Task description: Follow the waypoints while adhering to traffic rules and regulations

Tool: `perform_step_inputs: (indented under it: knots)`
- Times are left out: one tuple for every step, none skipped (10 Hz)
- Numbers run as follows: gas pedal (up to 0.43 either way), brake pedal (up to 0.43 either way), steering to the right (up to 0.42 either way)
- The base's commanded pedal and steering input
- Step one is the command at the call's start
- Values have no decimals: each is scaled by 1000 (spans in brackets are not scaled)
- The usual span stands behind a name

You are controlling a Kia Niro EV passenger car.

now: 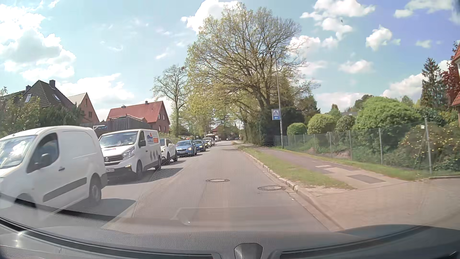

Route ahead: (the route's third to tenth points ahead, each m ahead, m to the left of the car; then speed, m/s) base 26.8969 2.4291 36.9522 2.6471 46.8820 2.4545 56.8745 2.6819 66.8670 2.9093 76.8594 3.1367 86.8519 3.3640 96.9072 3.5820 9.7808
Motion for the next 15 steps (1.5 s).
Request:
perform_step_inputs:
  knots:
    - [87, 0, -9]
    - [87, 0, -9]
    - [87, 0, -9]
    - [87, 0, -9]
    - [87, 0, -8]
    - [87, 0, -8]
    - [87, 0, -8]
    - [98, 0, -8]
    - [98, 0, -9]
    - [98, 0, -9]
    - [98, 0, -9]
    - [98, 0, -8]
    - [98, 0, -7]
    - [98, 0, -5]
    - [98, 0, -5]
